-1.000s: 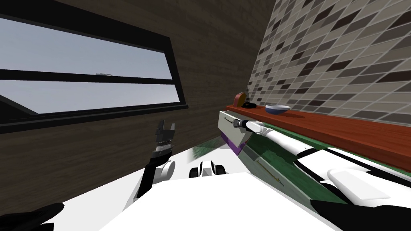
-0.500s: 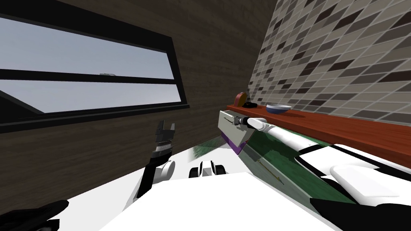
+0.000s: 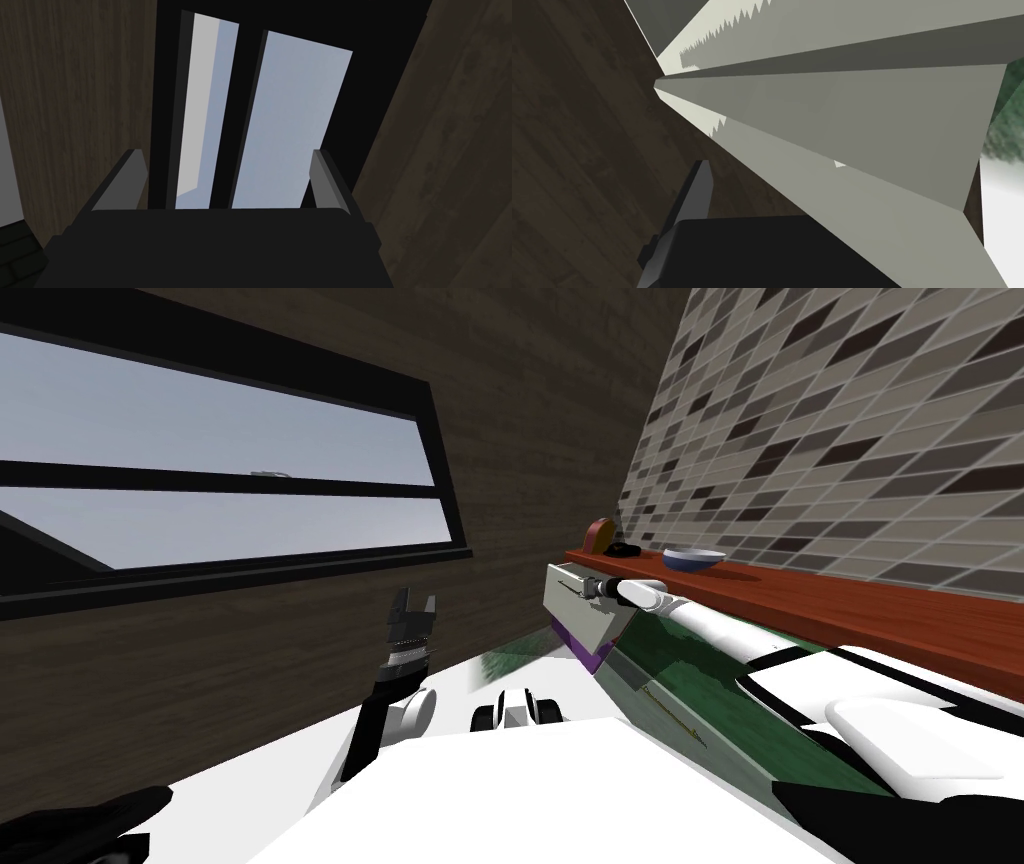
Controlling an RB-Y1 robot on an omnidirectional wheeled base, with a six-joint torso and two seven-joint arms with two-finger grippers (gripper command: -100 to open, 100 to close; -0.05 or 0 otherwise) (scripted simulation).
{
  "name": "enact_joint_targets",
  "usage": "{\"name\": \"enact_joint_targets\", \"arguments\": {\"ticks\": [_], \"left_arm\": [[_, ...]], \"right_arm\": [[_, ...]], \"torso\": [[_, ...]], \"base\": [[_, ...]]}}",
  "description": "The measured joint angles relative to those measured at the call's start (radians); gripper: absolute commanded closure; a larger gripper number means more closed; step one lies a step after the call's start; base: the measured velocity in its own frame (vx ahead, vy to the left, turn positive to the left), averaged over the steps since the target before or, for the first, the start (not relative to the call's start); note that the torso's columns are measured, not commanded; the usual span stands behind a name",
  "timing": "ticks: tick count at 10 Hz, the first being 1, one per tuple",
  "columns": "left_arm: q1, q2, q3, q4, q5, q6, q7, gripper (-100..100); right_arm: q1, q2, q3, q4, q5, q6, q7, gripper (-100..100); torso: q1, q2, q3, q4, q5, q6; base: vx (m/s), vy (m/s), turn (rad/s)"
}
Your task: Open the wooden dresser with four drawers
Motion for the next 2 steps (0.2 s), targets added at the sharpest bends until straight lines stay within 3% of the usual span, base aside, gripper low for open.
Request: {"name": "enact_joint_targets", "arguments": {"ticks": [2], "left_arm": [[0.0, 0.0, 0.0, 0.0, 0.0, 0.0, 0.0, 0]], "right_arm": [[0.0, 0.0, 0.0, 0.0, 0.0, 0.0, 0.0, 0]], "torso": [[0.0, 0.0, 0.0, 0.0, 0.0, 0.0]], "base": [[0.0, 0.0, 0.0]]}}
